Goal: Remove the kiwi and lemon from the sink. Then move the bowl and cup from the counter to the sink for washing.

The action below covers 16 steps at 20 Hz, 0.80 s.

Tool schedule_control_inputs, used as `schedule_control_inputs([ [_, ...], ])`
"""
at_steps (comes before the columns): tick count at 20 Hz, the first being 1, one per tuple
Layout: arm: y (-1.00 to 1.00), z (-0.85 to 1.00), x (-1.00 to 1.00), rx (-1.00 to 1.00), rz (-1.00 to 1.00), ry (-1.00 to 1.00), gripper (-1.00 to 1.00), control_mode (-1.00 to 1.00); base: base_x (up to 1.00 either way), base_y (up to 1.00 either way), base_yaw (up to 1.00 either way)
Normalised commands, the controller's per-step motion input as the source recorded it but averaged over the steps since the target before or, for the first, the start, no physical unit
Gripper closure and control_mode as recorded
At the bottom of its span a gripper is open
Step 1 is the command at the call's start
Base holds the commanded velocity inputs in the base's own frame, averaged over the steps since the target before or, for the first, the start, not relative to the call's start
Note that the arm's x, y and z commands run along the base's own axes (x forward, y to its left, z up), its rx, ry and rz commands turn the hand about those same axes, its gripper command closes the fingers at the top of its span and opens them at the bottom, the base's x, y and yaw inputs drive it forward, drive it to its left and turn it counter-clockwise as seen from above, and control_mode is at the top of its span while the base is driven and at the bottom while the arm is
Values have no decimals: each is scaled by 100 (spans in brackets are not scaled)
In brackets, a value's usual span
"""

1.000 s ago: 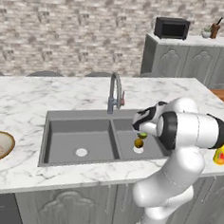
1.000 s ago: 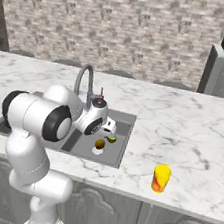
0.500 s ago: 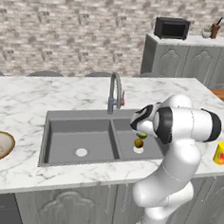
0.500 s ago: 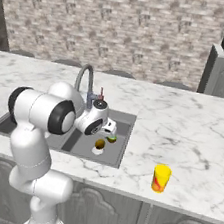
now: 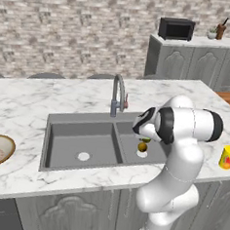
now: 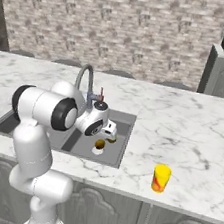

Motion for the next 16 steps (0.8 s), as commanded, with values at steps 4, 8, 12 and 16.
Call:
schedule_control_inputs([
  [4, 0, -14, 9, 0, 0, 0, -100, -100, 0, 0, 0],
  [8, 0, -14, 11, 0, 0, 0, -100, -100, 0, 0, 0],
  [12, 0, -17, 10, 0, 0, 0, -100, -100, 0, 0, 0],
  [16, 0, -16, 8, 0, 0, 0, -100, -100, 0, 0, 0],
])
